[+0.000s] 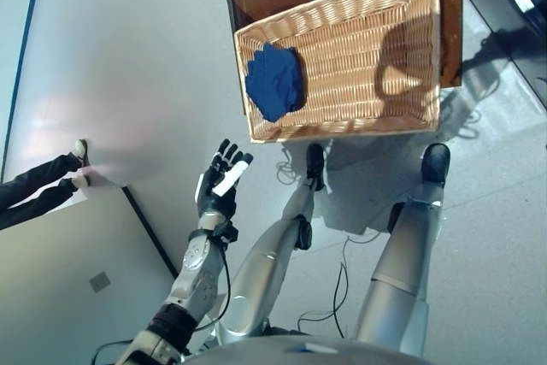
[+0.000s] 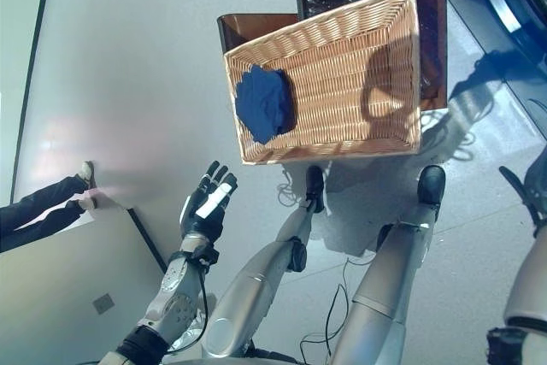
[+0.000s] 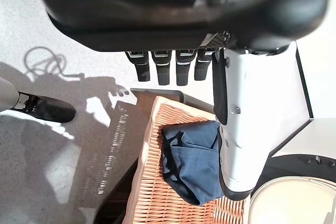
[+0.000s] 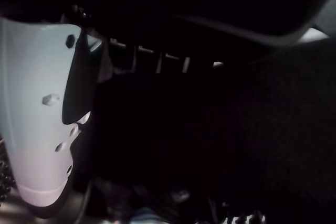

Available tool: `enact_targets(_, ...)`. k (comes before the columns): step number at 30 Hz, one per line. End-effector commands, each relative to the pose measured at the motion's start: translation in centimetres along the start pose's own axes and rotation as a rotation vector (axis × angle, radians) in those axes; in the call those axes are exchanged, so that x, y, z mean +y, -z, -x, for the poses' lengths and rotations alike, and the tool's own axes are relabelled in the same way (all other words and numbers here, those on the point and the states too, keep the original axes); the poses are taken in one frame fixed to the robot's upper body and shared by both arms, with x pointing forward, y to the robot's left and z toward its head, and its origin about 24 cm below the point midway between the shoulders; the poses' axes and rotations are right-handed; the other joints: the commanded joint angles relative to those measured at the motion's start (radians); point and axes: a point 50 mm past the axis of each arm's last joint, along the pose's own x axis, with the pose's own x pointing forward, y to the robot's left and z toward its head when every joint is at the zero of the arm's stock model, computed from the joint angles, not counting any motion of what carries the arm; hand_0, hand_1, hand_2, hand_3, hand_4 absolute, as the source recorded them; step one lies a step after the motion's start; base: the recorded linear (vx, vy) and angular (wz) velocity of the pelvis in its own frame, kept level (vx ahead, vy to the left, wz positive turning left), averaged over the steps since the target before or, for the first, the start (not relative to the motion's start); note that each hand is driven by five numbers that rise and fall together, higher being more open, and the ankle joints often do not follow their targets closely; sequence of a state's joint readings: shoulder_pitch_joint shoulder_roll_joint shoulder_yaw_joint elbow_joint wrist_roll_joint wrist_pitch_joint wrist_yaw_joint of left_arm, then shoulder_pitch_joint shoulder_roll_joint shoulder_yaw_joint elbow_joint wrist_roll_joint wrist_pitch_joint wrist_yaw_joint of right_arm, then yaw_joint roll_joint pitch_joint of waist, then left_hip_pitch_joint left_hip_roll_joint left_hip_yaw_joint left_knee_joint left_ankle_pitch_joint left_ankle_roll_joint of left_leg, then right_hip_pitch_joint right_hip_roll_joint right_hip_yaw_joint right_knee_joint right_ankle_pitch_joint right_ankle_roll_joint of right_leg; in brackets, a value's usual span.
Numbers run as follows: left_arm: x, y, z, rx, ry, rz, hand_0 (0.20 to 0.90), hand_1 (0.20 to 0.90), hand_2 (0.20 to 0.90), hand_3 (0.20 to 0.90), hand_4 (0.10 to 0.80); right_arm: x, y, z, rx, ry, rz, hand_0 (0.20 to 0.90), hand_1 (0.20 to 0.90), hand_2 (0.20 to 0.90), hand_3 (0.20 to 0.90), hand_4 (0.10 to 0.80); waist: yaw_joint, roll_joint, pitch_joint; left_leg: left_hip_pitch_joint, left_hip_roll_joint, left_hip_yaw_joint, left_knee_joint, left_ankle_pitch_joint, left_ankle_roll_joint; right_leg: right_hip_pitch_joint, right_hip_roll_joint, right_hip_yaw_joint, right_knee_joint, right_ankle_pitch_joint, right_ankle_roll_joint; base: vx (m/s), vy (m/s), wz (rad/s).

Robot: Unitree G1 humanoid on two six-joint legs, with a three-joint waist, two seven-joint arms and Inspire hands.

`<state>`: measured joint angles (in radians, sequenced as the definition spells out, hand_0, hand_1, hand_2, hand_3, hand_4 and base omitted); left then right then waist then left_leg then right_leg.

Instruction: Pick up the clothes and place them into the washing machine

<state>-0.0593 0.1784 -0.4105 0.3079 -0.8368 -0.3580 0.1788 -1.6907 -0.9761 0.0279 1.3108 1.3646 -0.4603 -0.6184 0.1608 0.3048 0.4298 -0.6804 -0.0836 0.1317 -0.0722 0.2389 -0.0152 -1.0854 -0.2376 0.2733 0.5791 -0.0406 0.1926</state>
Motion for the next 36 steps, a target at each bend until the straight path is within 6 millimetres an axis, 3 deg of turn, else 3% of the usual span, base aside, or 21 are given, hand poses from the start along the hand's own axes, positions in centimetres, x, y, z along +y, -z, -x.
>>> enact_targets(1,1.5,-1.8,0.6,-0.096,-0.04,-0.001,0.9,0.9,0.9,0.9,0.8,5.1,-7.8,1.2,-0.325,-0.208,-0.081,0.9,0.9,0.9,0.9,0.8,-0.06,0.14,0.014,0.008,0.125,0.0,-0.015,-0.053,-0.133,0.09,0.076,-0.033,-0.022,-0.118,-0.069,0.0,0.0,0.0)
enact_targets(20,1.9,-1.8,0.9,-0.094,-0.046,0.002,0.9,0.9,0.9,0.9,0.8,3.6,-6.8,0.3,-0.324,-0.171,0.066,0.9,0.9,0.9,0.9,0.8,-0.052,0.139,0.019,0.009,0.125,0.002,-0.015,-0.051,-0.134,0.097,0.074,-0.035,-0.036,-0.108,-0.069,-0.001,0.002,0.0)
enact_targets(23,2.1,-1.9,1.0,-0.099,-0.05,-0.002,0.9,0.9,0.9,0.9,0.8,3.3,-6.4,0.0,-0.353,-0.158,0.222,0.9,0.9,0.9,0.9,0.8,-0.052,0.133,0.023,0.008,0.123,0.004,-0.015,-0.051,-0.133,0.097,0.068,-0.036,-0.036,-0.11,-0.068,-0.015,0.003,0.01)
enact_targets(26,2.3,-2.3,1.2,-0.11,-0.039,-0.028,0.9,0.9,0.9,0.9,0.8,2.6,-6.1,-0.6,-0.432,-0.097,0.577,0.9,0.9,0.9,0.9,0.8,-0.046,0.129,0.026,0.005,0.123,0.004,-0.015,-0.048,-0.133,0.098,0.067,-0.038,-0.042,-0.103,-0.068,-0.027,0.001,0.04)
enact_targets(27,2.2,-2.3,1.2,-0.111,-0.039,-0.026,0.9,0.9,0.9,0.9,0.8,2.7,-6.1,-0.5,-0.433,-0.098,0.577,0.9,0.9,0.9,0.9,0.8,-0.044,0.131,0.026,0.003,0.124,0.005,-0.015,-0.047,-0.133,0.096,0.069,-0.038,-0.044,-0.1,-0.069,-0.059,-0.006,0.02)
enact_targets(28,2.3,-3.0,1.3,-0.133,-0.027,-0.043,0.9,0.9,0.9,0.9,0.8,2.1,-5.8,-0.9,-0.522,-0.067,0.874,0.9,0.9,0.9,0.9,0.8,-0.043,0.129,0.029,0.001,0.123,0.005,-0.015,-0.045,-0.132,0.097,0.068,-0.038,-0.045,-0.097,-0.069,-0.033,-0.003,0.0)
enact_targets(30,2.3,-3.6,1.3,-0.161,-0.023,-0.056,0.9,0.9,0.9,0.9,0.8,1.5,-5.8,-1.1,-0.642,-0.025,1.128,0.9,0.9,0.9,0.9,0.8,-0.042,0.131,0.031,-0.002,0.119,0.004,-0.015,-0.048,-0.131,0.098,0.066,-0.039,-0.048,-0.098,-0.069,0.0,0.0,0.0)
enact_targets(36,2.4,-4.2,1.2,-0.194,-0.046,-0.025,0.9,0.9,0.9,0.9,0.8,0.7,-6.0,-1.4,-0.775,0.073,1.459,0.9,0.9,0.9,0.9,0.8,-0.039,0.12,0.033,-0.013,0.117,-0.004,-0.015,-0.042,-0.129,0.092,0.072,-0.04,-0.054,-0.085,-0.071,-0.018,0.0,0.0)
